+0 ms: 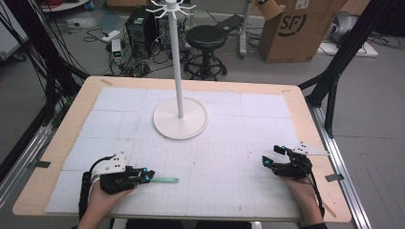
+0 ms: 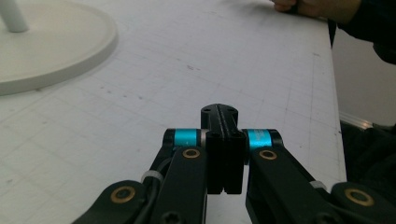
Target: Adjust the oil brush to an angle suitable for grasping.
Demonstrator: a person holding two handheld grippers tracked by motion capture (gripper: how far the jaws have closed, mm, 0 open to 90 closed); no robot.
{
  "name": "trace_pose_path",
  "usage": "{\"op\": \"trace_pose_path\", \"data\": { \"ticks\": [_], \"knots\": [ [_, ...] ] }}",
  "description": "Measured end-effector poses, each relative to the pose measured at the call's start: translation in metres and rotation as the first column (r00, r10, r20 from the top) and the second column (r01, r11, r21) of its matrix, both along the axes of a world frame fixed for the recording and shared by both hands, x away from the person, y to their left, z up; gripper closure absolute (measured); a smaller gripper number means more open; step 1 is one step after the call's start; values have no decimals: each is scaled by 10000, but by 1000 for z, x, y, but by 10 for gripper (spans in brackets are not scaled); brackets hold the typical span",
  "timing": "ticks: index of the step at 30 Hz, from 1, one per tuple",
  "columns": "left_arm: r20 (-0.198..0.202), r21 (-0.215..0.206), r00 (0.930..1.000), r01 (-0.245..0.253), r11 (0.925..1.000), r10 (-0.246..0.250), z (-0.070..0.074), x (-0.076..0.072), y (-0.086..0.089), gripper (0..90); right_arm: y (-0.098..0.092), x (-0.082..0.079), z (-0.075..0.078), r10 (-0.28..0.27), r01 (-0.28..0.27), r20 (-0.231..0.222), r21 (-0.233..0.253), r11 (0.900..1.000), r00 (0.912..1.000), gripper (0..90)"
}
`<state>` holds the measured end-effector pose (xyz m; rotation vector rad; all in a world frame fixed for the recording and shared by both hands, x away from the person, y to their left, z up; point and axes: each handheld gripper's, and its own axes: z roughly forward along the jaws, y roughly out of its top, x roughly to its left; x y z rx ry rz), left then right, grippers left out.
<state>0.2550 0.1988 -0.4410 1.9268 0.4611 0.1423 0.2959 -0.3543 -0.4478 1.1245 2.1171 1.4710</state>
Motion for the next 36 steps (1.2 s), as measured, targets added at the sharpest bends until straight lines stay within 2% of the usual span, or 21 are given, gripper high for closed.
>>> {"op": "trace_pose_path", "data": {
  "ticks": [5, 10, 12, 15, 20, 27, 31, 36],
  "knots": [
    [-129, 390, 9986, 514, 9979, -509, -4, -3, -20, 897, 0, 0, 0, 0, 0, 2, 16, 10000, 10000, 240],
    [-193, 873, 9961, 876, 9923, -863, -6, -5, -37, 897, 0, 0, 0, 2, -2, -2, 15, 10000, 10000, 240],
    [-196, 1279, 9963, 856, 9881, -838, -7, -4, -42, 898, 0, 0, 0, 2, -2, -9, 12, 10000, 10000, 240],
    [-205, 1638, 9970, 776, 9834, -752, -7, -4, -47, 897, 0, 0, 0, 2, -2, -14, 10, 10000, 10000, 240],
    [-364, 2090, 9987, 414, 9770, -346, -9, 0, -54, 898, 0, 0, 0, 0, 0, -4, 7, 10000, 10000, 241],
    [-57, 2513, 9997, -198, 9677, 220, -8, 8, -64, 897, 0, 0, 0, 3, -3, 12, -4, 10000, 10000, 241],
    [63, 2834, 9972, -732, 9562, 745, -6, 15, -69, 897, 0, 0, 0, 15, -15, 17, -28, 10000, 10000, 242],
    [130, 3081, 9902, -1361, 9416, 1389, -4, 25, -76, 897, 1, 0, 0, 10, -10, 1, -29, 10000, 10000, 242]
  ]
}}
